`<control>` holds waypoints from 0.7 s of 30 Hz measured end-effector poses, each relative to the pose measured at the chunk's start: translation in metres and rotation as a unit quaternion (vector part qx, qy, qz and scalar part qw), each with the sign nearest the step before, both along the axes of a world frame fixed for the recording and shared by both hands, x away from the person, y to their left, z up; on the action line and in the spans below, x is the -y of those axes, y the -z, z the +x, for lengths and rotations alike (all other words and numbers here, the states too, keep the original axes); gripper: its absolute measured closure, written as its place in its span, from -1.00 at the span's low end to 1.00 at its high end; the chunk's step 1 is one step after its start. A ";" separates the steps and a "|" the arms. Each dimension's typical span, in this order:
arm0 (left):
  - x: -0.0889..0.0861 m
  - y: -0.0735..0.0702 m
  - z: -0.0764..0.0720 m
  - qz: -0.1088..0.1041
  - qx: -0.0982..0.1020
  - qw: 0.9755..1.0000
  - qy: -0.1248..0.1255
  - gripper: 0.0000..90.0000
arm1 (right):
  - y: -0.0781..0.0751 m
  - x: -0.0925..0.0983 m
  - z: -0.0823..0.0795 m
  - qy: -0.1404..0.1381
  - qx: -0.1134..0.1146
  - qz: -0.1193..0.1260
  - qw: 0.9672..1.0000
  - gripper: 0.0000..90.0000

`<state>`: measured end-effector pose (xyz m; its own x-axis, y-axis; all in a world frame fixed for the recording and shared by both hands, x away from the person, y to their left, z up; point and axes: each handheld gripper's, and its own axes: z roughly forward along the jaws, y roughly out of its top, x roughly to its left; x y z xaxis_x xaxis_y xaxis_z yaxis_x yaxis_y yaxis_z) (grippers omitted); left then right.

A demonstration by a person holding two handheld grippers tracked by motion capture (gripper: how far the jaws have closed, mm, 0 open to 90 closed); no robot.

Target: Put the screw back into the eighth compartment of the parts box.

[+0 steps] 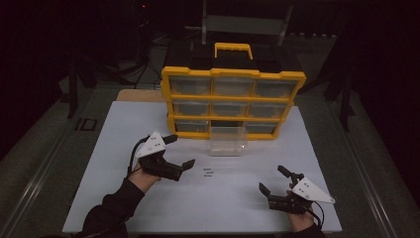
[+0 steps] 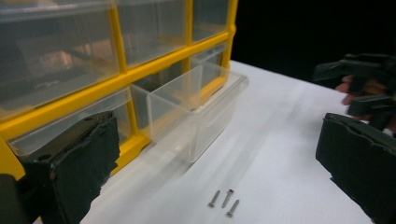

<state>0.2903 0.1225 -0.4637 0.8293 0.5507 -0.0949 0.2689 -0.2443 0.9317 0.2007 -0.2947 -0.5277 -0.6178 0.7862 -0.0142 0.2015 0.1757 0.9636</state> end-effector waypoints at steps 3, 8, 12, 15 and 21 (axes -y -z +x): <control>0.007 0.003 0.008 0.016 -0.012 1.000 -0.002 -1.00 | 0.000 0.000 0.000 -0.001 -0.001 0.001 1.000 -0.76; 0.012 0.010 0.019 0.024 -0.025 0.999 0.002 -0.97 | 0.000 0.000 0.000 -0.002 0.000 0.002 1.000 -0.76; 0.017 0.017 0.029 0.028 -0.040 0.999 0.010 -0.84 | 0.000 0.000 0.000 -0.004 0.000 0.001 1.000 -0.76; 0.021 0.023 0.034 0.036 -0.043 0.998 0.019 -0.83 | 0.000 0.000 0.000 -0.004 0.000 0.003 1.000 -0.76; 0.027 0.037 0.043 0.045 -0.072 0.995 0.043 -0.68 | 0.000 0.001 0.000 -0.006 -0.001 0.003 1.000 -0.76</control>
<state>0.3332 0.0959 -0.5010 0.8548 0.4901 -0.1707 0.3734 -0.3524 0.8582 0.2008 -0.2953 -0.5278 -0.6267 0.7792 -0.0077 0.2017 0.1718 0.9643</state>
